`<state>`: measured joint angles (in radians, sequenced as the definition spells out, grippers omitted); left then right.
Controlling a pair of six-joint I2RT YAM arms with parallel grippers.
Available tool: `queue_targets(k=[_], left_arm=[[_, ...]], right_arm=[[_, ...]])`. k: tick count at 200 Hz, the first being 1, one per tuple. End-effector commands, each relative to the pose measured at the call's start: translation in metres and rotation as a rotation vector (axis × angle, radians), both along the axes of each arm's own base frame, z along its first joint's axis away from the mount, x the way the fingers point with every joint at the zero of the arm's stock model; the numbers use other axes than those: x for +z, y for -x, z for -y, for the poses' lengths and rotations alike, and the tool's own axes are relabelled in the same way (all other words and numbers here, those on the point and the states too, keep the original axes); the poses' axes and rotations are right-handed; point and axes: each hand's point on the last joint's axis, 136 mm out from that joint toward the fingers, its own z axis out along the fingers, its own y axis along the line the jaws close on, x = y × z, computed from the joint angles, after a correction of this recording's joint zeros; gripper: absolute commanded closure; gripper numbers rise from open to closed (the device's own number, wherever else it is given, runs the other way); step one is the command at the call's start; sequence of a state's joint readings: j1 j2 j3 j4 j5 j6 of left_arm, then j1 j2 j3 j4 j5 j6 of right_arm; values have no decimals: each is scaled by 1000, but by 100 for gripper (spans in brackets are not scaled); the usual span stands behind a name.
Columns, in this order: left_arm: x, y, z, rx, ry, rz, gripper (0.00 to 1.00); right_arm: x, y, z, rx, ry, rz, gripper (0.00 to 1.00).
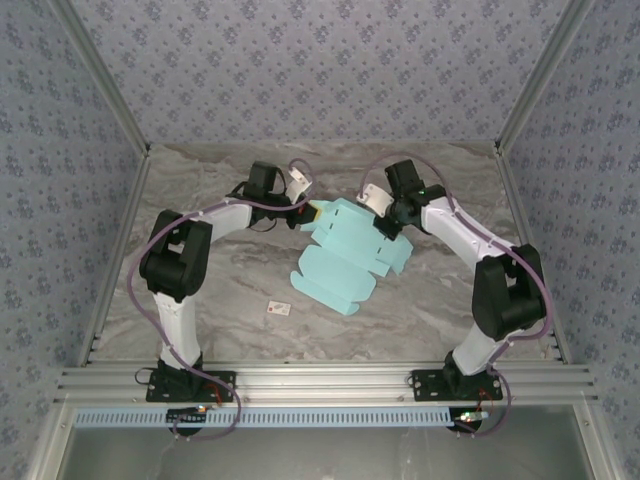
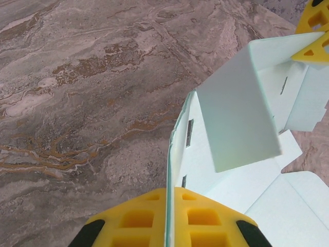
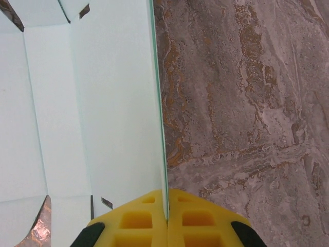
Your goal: Fold the paper box
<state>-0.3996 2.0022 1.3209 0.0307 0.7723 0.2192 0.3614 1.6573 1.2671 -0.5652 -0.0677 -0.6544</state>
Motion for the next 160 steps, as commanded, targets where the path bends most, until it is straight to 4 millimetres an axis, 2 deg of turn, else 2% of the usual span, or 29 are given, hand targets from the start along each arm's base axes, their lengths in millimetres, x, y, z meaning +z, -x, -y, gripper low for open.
queue_targets(k=[1,34,41,45,59,87,103,114,133,160], left_arm=[[28,0,-1,-4,35,52,93],[34,1,-6,0,52,45,75],[37,1,-8,1,57,45,72],[39,2,-9,1,59,46,70],[44,4,-15,5,70,49,64],[56,9,-29,24,94,62,55],[58,5,-41,67,96,64,54],[53,-4,-52,123,80,48,54],[30,-29,-70,252,16,-36,54],[-4,-47,-71,306,-79,-152,54]], right_arm=[[13,-15,9,-37,79,100,100],[19,-20,9,-7,187,224,100],[26,-23,8,1,197,265,100],[17,-18,10,12,215,258,100],[19,-18,10,31,236,305,100],[24,-16,8,59,255,367,100],[27,-16,6,71,255,388,100],[27,-16,5,76,256,392,100],[27,-15,4,79,254,396,100],[27,-14,1,87,248,398,100]])
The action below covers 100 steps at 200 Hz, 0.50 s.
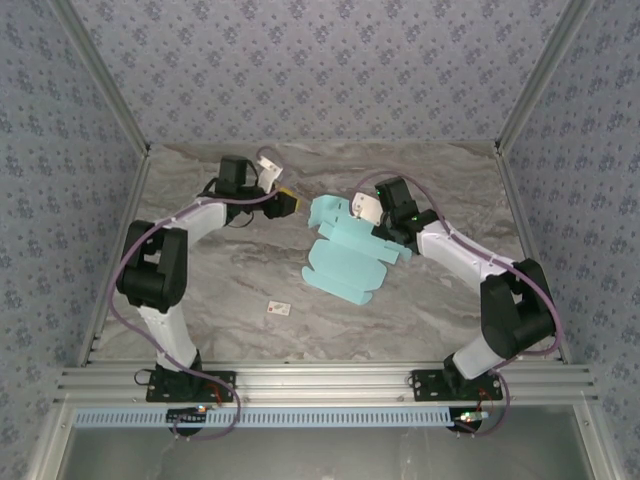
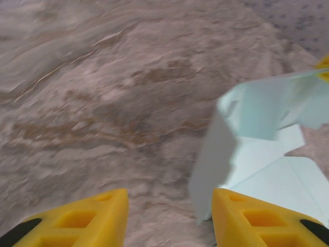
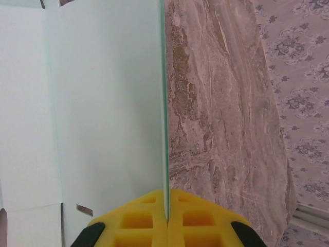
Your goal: Fold the paper box
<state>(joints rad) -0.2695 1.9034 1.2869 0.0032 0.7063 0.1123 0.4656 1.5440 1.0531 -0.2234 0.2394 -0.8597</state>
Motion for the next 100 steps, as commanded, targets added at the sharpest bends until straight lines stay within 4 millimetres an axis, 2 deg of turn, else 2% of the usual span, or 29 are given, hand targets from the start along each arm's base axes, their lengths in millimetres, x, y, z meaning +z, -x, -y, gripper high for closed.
queue_targets(k=[1,39,64,100], left_arm=[[-31,-15,-3,73,-72,-126,53],[-57,-14,27,-19,-108,-190,52],[-57,2,51,-137,-52,-193,51],[-56,11,56,-178,-10,-192,51]], right_arm=[[12,-1,-2,12,-1,46,100],[13,-1,-3,13,1,52,100],[13,-3,-3,14,36,82,100],[17,-4,-9,37,103,169,100]])
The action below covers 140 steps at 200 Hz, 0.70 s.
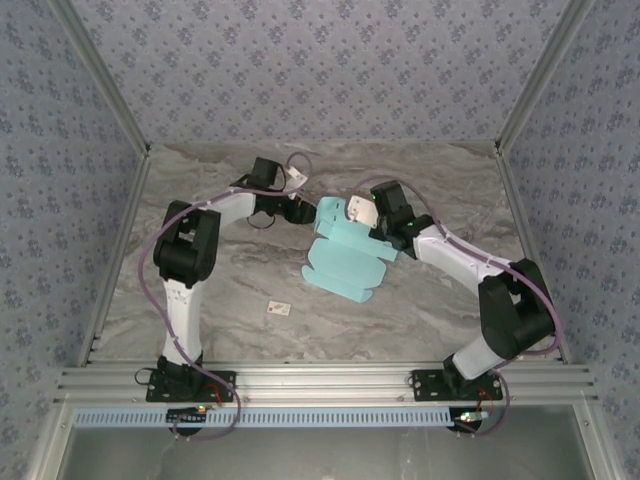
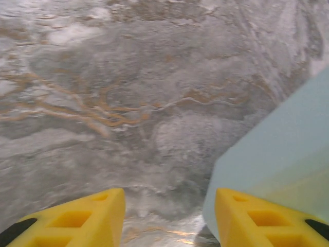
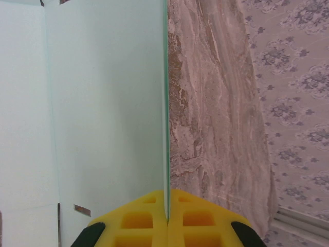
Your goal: Fold the paper box
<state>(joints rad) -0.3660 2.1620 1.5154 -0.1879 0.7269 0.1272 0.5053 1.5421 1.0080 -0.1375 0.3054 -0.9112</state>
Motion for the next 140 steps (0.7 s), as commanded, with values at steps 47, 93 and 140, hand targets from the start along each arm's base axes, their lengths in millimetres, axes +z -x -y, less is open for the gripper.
queue_targets(k=[47,93,140], left_arm=[[14,21,7,-140,91,1,51],[20,37,12,-219,103,-11,52],[29,49,17,-273,150,-19,51]], right_arm=[[13,-1,-8,52,144,182,100],[9,1,-10,78,209,234,100],[8,0,-8,76,236,272,100]])
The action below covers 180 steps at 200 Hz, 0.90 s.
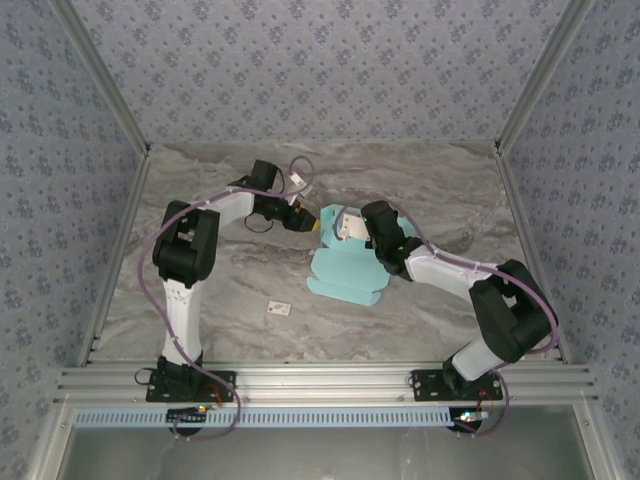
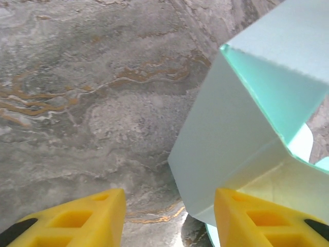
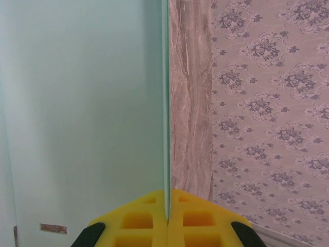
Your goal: Fold the paper box
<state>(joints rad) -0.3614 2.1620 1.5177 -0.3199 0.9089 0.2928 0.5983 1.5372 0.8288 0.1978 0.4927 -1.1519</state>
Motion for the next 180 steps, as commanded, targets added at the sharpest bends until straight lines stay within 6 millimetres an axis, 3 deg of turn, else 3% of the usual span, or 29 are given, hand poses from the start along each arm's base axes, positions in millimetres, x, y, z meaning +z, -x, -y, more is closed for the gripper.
queue_targets(k=[1,180], left_arm=[[24,12,11,-82,73,18,51],[33,18,22,-53,135,58,45]], right_arm=[[12,-3,1,-4,20,66,100],[7,-5,0,-21,19,57,100]])
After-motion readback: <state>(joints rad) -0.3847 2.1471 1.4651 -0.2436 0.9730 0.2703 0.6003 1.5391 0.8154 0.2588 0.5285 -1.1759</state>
